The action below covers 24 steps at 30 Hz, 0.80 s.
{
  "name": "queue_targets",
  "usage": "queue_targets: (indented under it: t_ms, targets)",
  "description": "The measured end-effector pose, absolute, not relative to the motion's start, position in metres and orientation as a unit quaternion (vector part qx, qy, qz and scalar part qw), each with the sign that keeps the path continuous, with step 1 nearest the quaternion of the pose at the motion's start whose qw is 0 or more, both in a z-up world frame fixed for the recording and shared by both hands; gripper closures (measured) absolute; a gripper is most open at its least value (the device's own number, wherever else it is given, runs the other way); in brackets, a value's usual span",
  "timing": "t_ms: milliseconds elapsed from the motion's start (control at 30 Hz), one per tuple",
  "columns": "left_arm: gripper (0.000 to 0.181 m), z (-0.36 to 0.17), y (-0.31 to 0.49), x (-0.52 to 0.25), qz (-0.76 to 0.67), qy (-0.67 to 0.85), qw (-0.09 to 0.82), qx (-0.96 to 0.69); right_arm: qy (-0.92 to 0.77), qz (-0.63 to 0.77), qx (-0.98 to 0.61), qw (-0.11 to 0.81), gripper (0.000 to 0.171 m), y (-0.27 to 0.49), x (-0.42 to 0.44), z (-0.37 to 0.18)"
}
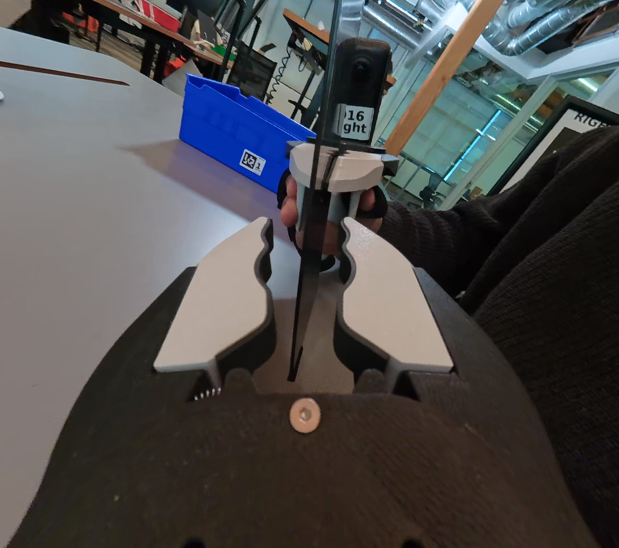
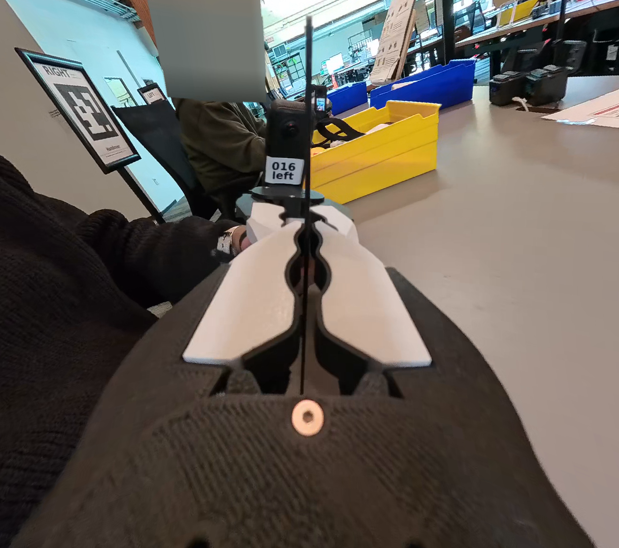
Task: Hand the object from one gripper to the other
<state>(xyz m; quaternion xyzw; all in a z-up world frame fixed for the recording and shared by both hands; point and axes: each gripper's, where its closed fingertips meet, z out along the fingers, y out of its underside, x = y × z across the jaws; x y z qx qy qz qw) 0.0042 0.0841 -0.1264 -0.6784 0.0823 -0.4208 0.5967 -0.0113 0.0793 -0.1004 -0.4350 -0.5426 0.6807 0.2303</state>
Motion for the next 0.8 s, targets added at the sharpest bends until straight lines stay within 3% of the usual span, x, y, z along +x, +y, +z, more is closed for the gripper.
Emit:
queue_targets:
  t_ms: [333, 800]
  targets:
    - [0.145, -0.14, 0.08, 0.023, -0.439, 0.115, 0.552, -0.7, -0.515, 0.708, -0.429, 0.221, 0.169, 0.085, -0.009, -0.092]
    - [0.167, -0.143, 0.078, 0.025, -0.45, 0.119, 0.536, -0.704, -0.519, 0.709, -0.425, 0.219, 0.169, 0.084, -0.008, -0.093]
